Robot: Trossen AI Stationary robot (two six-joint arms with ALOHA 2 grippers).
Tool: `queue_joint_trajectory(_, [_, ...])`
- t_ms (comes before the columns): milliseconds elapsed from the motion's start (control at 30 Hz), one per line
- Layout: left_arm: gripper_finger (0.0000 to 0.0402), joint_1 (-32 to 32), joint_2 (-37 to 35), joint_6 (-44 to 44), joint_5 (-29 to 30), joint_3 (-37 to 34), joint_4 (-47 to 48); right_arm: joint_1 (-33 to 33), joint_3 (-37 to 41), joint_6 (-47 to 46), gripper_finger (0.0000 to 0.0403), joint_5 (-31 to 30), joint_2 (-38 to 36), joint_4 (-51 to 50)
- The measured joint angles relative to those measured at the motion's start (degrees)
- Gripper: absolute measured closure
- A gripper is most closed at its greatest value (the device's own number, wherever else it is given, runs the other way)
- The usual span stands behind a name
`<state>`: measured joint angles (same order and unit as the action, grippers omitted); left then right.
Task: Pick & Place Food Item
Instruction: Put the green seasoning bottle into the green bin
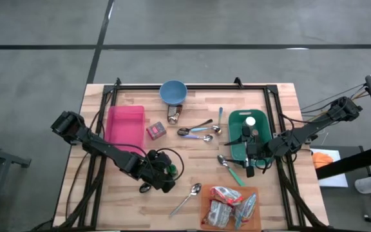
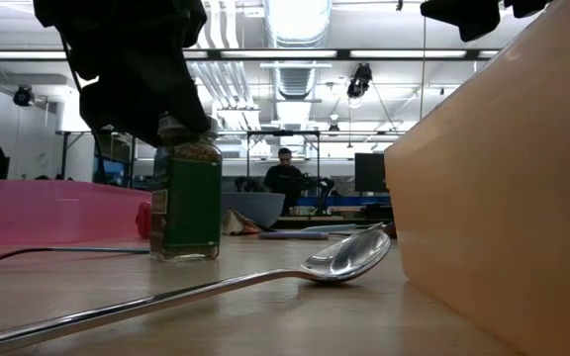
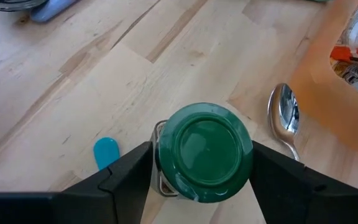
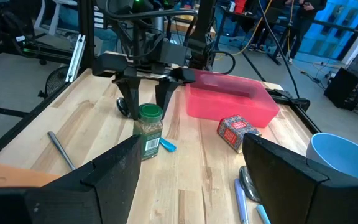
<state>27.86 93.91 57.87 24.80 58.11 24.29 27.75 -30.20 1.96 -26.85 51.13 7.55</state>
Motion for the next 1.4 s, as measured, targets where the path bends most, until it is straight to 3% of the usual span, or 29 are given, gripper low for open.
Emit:
queue_joint_trajectory(1167, [0.0145,-0.02,-0.09,-1.53,0.02,0.00,0.09,-0.01,0.00,0.00,0.0126,0.00,0.00,0.00])
queue_joint_trajectory(1400, [0.0095,-0.04,-0.21,-1.07,0.26,0.04,1.55,-0.01,0.00,0.00,0.0126,0.00,0.00,0.01])
